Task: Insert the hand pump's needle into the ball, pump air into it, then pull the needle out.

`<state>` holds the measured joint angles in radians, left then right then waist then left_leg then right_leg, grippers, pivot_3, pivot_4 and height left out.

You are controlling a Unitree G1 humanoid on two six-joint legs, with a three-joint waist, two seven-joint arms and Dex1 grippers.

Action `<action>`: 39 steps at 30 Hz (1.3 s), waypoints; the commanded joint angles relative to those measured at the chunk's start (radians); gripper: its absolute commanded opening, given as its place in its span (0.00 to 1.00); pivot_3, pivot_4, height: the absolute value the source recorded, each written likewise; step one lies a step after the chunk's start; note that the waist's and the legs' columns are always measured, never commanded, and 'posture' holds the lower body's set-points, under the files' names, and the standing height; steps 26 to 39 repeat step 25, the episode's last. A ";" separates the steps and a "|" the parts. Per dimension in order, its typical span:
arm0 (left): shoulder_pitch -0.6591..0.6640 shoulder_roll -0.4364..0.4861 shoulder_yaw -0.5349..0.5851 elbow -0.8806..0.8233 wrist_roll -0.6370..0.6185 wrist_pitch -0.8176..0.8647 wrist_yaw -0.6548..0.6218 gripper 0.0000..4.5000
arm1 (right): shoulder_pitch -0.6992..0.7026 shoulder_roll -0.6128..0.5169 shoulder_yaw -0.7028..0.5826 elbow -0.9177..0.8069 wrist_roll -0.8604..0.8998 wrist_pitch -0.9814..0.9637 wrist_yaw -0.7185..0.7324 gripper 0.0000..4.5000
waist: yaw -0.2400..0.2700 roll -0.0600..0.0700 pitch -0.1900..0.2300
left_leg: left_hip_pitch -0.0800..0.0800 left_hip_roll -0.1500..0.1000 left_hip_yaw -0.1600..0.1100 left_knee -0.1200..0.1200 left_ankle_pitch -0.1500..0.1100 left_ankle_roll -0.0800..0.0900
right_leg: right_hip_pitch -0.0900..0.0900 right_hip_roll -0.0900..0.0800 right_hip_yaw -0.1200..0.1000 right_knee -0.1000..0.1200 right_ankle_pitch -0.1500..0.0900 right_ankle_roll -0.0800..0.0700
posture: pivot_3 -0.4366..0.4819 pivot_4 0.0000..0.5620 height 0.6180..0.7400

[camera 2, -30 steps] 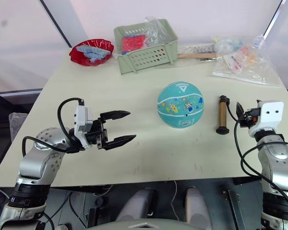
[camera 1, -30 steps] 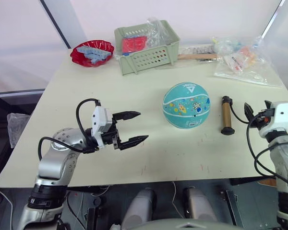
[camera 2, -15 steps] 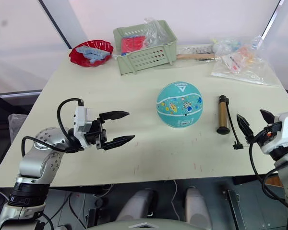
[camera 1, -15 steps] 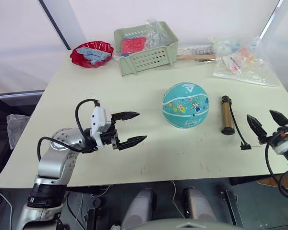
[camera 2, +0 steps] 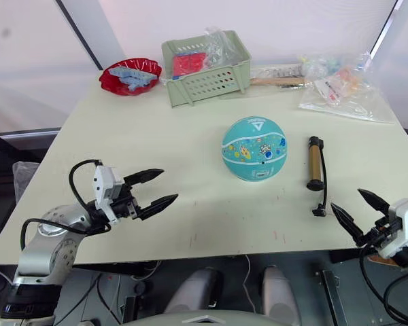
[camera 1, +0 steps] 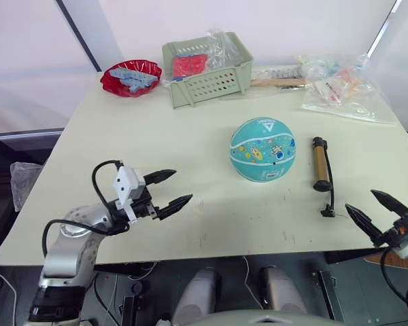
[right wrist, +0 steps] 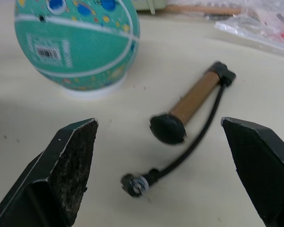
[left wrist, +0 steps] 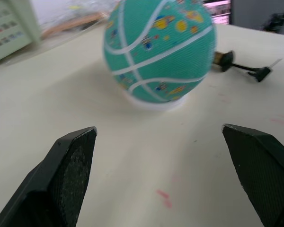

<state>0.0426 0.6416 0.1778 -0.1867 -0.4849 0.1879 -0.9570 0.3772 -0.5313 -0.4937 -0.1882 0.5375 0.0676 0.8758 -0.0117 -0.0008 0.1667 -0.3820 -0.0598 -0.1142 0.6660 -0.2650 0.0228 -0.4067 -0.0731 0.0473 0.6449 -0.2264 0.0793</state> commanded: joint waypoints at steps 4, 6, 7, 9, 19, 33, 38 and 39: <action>0.115 -0.010 0.078 0.018 0.039 -0.058 0.052 1.00 | -0.022 -0.053 -0.054 0.229 -0.037 -0.222 0.153 0.97 | -0.002 0.000 0.000 | 0.000 0.001 0.002 0.000 0.000 0.000 | 0.000 0.000 0.002 -0.001 0.000 0.000 | 0.48 0.27 0.97; 0.153 -0.018 0.089 0.029 0.050 -0.074 0.067 1.00 | -0.035 -0.067 -0.058 0.283 -0.026 -0.248 0.189 0.97 | -0.001 0.000 0.000 | 0.000 0.001 0.002 0.000 0.000 0.000 | 0.000 0.000 0.002 -0.001 -0.001 -0.001 | 0.48 0.27 0.97; 0.173 -0.023 0.095 0.033 0.053 -0.081 0.072 1.00 | -0.041 -0.075 -0.057 0.312 -0.023 -0.267 0.217 0.97 | -0.002 0.000 0.000 | 0.001 0.001 0.003 0.000 0.000 0.000 | 0.000 0.001 0.002 -0.001 -0.001 -0.002 | 0.48 0.27 0.97; 0.204 -0.030 0.101 0.037 0.060 -0.091 0.081 1.00 | -0.055 -0.084 -0.058 0.350 -0.015 -0.286 0.244 0.97 | -0.001 0.000 0.000 | 0.001 0.002 0.003 0.000 0.000 0.000 | 0.000 0.001 0.003 -0.001 -0.001 -0.004 | 0.48 0.27 0.97; 0.296 -0.045 0.116 0.042 0.087 -0.115 0.120 1.00 | -0.141 -0.117 -0.050 0.482 0.000 -0.305 0.314 0.97 | 0.000 0.000 0.000 | 0.001 0.004 0.005 0.000 0.000 0.000 | 0.000 0.002 0.004 -0.001 -0.002 -0.005 | 0.48 0.27 0.97; 0.306 -0.048 0.111 0.039 0.109 -0.143 0.131 1.00 | -0.160 -0.119 -0.041 0.508 -0.004 -0.303 0.337 0.97 | 0.001 0.000 0.000 | 0.001 0.004 0.005 0.000 0.000 0.000 | 0.000 0.001 0.004 -0.001 -0.002 -0.005 | 0.48 0.27 0.97; 0.306 -0.048 0.111 0.039 0.109 -0.143 0.131 1.00 | -0.160 -0.119 -0.041 0.508 -0.004 -0.303 0.337 0.97 | 0.001 0.000 0.000 | 0.001 0.004 0.005 0.000 0.000 0.000 | 0.000 0.001 0.004 -0.001 -0.002 -0.005 | 0.48 0.27 0.97; 0.306 -0.048 0.111 0.039 0.109 -0.143 0.131 1.00 | -0.160 -0.119 -0.041 0.508 -0.004 -0.303 0.337 0.97 | 0.001 0.000 0.000 | 0.001 0.004 0.005 0.000 0.000 0.000 | 0.000 0.001 0.004 -0.001 -0.002 -0.005 | 0.48 0.27 0.97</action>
